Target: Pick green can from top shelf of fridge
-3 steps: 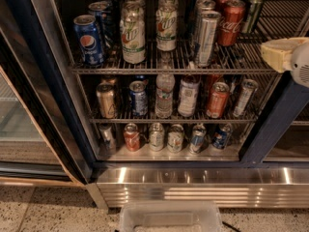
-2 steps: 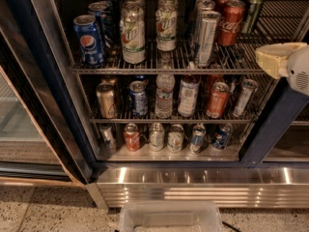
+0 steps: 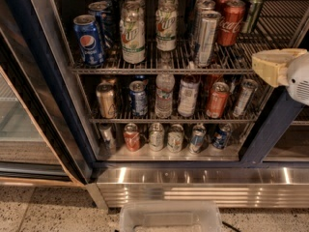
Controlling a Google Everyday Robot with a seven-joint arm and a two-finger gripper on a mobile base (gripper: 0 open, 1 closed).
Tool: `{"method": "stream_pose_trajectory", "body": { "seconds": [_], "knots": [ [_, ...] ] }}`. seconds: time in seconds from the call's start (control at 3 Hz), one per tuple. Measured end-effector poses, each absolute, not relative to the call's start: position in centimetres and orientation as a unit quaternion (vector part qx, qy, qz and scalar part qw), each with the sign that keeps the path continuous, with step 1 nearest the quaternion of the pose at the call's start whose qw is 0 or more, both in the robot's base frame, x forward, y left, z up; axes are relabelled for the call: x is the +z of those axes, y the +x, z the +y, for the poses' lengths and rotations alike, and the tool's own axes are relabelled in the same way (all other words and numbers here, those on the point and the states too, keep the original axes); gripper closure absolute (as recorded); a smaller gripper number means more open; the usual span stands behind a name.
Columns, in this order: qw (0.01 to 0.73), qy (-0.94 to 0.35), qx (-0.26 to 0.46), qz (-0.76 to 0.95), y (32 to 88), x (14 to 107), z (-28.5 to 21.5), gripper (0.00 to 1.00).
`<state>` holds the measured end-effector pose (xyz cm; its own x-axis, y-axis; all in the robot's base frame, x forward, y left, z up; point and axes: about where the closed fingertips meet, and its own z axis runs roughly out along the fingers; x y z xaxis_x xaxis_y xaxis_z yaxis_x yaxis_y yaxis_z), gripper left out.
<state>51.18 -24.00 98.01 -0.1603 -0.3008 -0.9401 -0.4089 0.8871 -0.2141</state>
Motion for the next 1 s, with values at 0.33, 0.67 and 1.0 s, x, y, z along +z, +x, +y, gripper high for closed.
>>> {"method": "stream_pose_trajectory", "body": {
  "seconds": [0.33, 0.67, 1.0],
  "knots": [
    [0.598, -0.249, 0.058, 0.76, 49.5, 98.9, -23.5, 1.0],
    [0.592, -0.252, 0.059, 0.763, 49.4, 98.4, -23.3, 1.0],
    [0.586, -0.243, 0.071, 0.769, 49.5, 97.2, -21.6, 1.0]
  ]
}}
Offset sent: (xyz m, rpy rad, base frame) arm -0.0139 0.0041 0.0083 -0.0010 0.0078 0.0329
